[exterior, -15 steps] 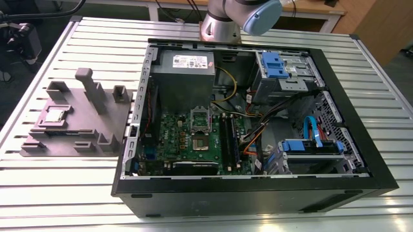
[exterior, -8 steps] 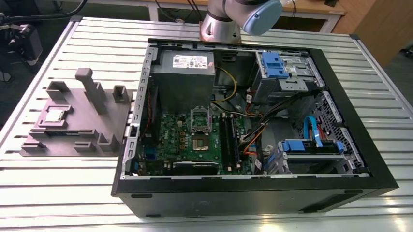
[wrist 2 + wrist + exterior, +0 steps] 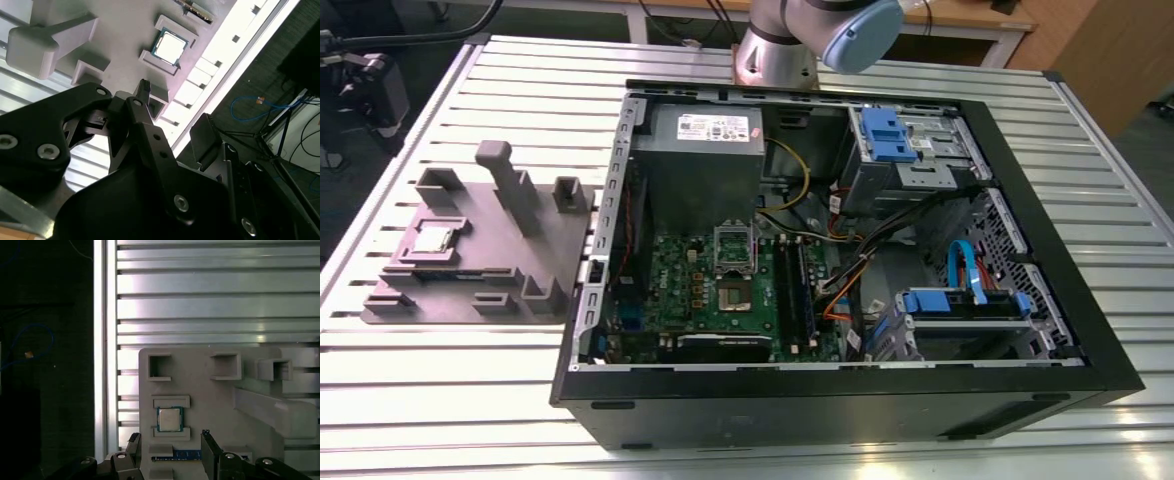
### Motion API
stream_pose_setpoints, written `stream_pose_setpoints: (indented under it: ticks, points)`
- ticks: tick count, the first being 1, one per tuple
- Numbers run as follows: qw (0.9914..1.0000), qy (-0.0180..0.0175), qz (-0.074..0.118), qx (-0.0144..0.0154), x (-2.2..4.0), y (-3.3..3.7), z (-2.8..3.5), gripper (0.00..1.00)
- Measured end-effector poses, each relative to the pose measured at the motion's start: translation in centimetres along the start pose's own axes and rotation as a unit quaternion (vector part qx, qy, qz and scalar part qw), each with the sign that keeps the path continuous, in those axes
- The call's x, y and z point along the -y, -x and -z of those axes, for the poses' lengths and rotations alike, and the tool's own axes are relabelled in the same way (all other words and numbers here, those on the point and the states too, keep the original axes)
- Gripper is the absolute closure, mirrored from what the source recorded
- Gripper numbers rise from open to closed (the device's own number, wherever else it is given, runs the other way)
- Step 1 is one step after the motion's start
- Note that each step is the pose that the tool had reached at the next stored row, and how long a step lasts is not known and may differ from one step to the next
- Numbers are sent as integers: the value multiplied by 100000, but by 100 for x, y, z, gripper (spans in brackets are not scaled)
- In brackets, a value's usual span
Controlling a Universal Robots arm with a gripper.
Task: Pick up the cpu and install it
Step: 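Pick up the cpu and move it towards the insertion slot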
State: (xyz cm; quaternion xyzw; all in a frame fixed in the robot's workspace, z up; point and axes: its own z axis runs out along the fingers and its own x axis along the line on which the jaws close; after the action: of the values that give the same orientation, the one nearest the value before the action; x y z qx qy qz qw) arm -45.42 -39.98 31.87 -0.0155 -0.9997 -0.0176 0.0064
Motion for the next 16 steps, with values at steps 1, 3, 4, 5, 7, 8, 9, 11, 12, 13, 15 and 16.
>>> stream_pose_setpoints:
  ticks: [1, 3, 4, 5, 7, 8, 9, 11, 12, 13, 15, 16]
  points:
    - [100000, -4, 11, -6, 0, 1, -10, 41]
    - [100000, -41, 19, -9, 1, 3, -27, 41]
    - [100000, -40, 21, -6, 2, 4, -38, 41]
    - [100000, -43, 20, -10, 2, 7, -51, 41]
    - [100000, -52, 38, -89, 2, 38, -80, 41]
    - [100000, -49, 103, -109, 2, 50, -98, 41]
    - [100000, -49, 126, -117, 3, 59, -115, 41]
    - [100000, -50, 137, -118, 3, 63, -153, 41]
    - [100000, -50, 155, -123, 3, 63, -170, 41]
    - [100000, -51, 194, -123, 4, 64, -189, 41]
    - [99998, -56, 575, -134, 11, 65, -224, 41]
    - [99994, -64, 1061, -152, 12, 65, -242, 41]
